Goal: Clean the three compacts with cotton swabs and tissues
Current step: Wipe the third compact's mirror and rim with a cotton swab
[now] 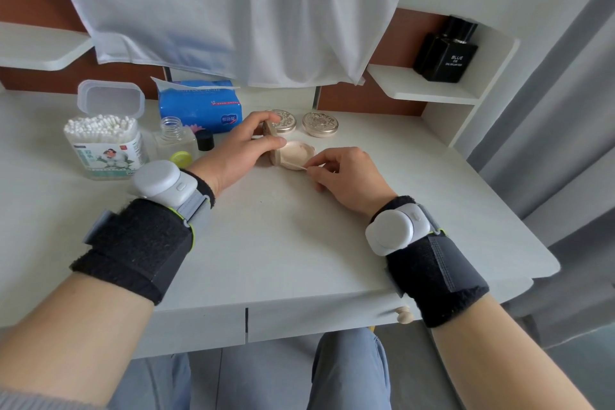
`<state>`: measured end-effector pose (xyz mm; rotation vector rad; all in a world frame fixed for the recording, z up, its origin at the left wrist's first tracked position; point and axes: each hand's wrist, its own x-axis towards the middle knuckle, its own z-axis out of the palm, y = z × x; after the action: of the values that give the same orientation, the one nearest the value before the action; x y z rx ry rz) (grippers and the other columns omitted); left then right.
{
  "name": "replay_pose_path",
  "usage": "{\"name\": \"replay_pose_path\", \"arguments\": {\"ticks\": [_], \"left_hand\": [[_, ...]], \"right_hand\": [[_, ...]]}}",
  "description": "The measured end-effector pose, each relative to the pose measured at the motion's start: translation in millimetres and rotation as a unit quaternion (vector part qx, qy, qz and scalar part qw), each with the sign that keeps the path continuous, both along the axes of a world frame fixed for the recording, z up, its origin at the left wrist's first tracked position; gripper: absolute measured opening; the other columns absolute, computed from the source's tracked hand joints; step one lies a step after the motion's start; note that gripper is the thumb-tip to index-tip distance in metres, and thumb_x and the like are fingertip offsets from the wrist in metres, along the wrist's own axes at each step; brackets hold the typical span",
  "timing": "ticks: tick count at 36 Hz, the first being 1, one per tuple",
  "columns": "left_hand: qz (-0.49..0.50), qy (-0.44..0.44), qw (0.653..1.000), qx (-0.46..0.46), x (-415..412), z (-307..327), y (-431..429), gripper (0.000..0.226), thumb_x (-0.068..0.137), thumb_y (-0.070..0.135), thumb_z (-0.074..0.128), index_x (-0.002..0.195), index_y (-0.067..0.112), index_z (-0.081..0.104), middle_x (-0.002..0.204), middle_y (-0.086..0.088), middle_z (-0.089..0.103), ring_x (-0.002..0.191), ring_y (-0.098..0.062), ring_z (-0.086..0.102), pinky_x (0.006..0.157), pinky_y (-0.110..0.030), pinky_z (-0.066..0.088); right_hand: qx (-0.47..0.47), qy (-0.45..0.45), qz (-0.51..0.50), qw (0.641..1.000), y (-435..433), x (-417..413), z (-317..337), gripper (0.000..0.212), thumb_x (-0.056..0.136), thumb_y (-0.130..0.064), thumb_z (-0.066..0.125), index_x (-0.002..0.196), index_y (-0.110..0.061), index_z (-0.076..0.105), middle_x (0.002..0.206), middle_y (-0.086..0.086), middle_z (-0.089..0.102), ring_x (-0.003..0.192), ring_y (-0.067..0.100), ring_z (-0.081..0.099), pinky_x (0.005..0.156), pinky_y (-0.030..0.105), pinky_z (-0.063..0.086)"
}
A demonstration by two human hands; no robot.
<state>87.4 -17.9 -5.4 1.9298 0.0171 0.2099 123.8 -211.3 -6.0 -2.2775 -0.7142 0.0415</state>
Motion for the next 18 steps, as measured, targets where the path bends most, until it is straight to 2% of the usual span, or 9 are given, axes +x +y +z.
{"name": "replay_pose_path", "arguments": {"ticks": [12, 18], "left_hand": [[0.001, -0.007, 1.000, -0.002, -0.3, 1.3, -1.3, 0.036, 0.092, 0.023, 0.058, 0.128, 0.027, 0.051, 0.135, 0.000, 0.048, 0.123, -0.013, 0.044, 0.102, -0.026, 0.034], [0.002, -0.007, 1.000, -0.006, -0.7, 1.2, -1.5, 0.036, 0.092, 0.023, 0.058, 0.127, 0.028, 0.051, 0.134, 0.000, 0.049, 0.124, -0.013, 0.044, 0.104, -0.027, 0.034]], "right_hand": [[0.029, -0.012, -0.014, 0.999, 2.8, 0.0, -0.2, 0.010, 0.089, -0.020, 0.062, 0.084, -0.027, 0.068, 0.059, -0.009, 0.064, 0.052, -0.004, 0.051, 0.057, 0.006, 0.036], [0.008, -0.049, -0.021, 0.999, 6.1, 0.0, -1.5, 0.010, 0.088, -0.020, 0.061, 0.086, -0.025, 0.070, 0.057, -0.009, 0.063, 0.054, -0.004, 0.053, 0.059, 0.005, 0.036]]}}
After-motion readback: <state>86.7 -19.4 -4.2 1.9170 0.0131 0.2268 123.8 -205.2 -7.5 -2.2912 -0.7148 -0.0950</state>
